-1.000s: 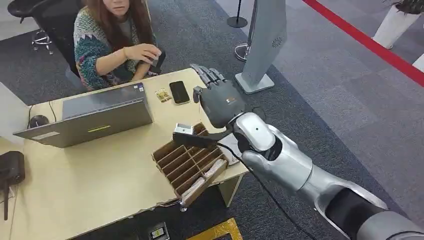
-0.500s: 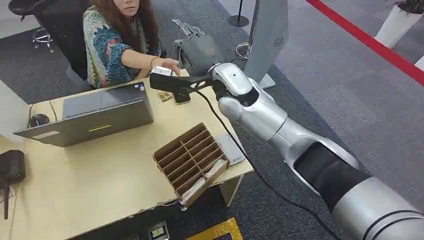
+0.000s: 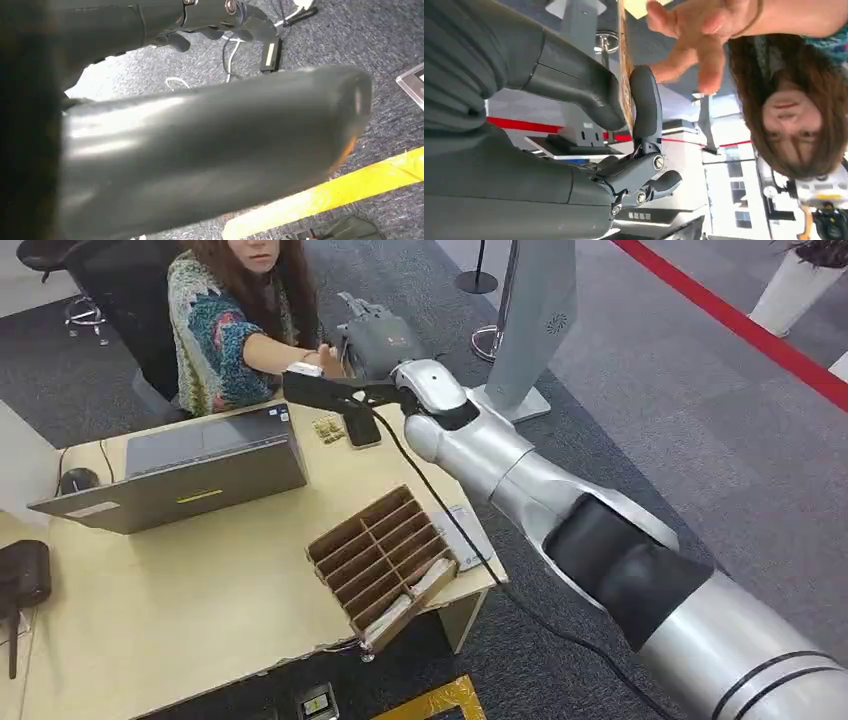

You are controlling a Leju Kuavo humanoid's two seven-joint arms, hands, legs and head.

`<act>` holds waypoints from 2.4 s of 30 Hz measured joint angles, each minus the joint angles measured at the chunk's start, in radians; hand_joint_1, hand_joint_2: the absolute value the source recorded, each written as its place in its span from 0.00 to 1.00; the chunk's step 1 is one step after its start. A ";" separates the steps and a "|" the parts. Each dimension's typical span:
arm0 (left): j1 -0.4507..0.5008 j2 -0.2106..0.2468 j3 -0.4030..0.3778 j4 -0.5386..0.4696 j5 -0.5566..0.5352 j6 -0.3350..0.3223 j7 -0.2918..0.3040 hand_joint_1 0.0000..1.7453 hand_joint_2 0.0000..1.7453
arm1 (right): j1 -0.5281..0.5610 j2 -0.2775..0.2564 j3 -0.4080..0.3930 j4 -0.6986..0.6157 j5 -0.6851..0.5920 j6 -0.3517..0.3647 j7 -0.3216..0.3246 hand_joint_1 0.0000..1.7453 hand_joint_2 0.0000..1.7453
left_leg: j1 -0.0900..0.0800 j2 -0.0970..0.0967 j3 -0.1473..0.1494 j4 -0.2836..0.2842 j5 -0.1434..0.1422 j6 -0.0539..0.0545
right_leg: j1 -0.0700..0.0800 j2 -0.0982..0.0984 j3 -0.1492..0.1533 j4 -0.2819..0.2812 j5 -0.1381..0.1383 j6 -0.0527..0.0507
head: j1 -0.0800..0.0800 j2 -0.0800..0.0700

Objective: Pass the card to the sensor for recognition and then transmit it.

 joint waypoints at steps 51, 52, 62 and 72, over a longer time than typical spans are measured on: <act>0.052 0.004 0.004 0.041 0.098 0.051 -0.060 0.00 0.00 | 0.197 -0.218 -0.339 -0.227 0.348 -0.454 0.209 0.00 1.00 | 0.000 0.001 0.002 0.002 -0.002 0.001 | 0.000 0.001 0.000 -0.001 0.000 0.000 | 0.000 0.000; 0.055 0.003 0.015 0.045 0.092 0.052 -0.068 0.00 0.00 | 0.235 -0.233 -0.392 -0.270 0.360 -0.454 0.204 0.00 1.00 | 0.000 0.001 0.002 0.002 -0.002 0.001 | 0.000 0.001 0.000 -0.001 0.000 0.000 | 0.000 0.000; 0.098 -0.012 0.167 0.083 -0.049 0.053 -0.122 0.00 0.00 | 0.613 -0.295 -0.865 -0.529 0.334 -0.454 0.081 0.00 0.00 | 0.000 0.002 0.002 0.001 -0.004 0.001 | 0.000 0.001 0.000 -0.002 0.000 0.000 | 0.000 0.000; 0.114 -0.046 0.360 0.093 -0.152 0.053 -0.116 0.00 0.00 | 0.852 -0.174 -1.250 -0.527 0.323 -0.449 -0.093 0.00 0.00 | 0.001 0.002 0.001 0.001 -0.004 0.000 | 0.001 0.001 0.000 -0.002 -0.001 0.000 | 0.000 0.000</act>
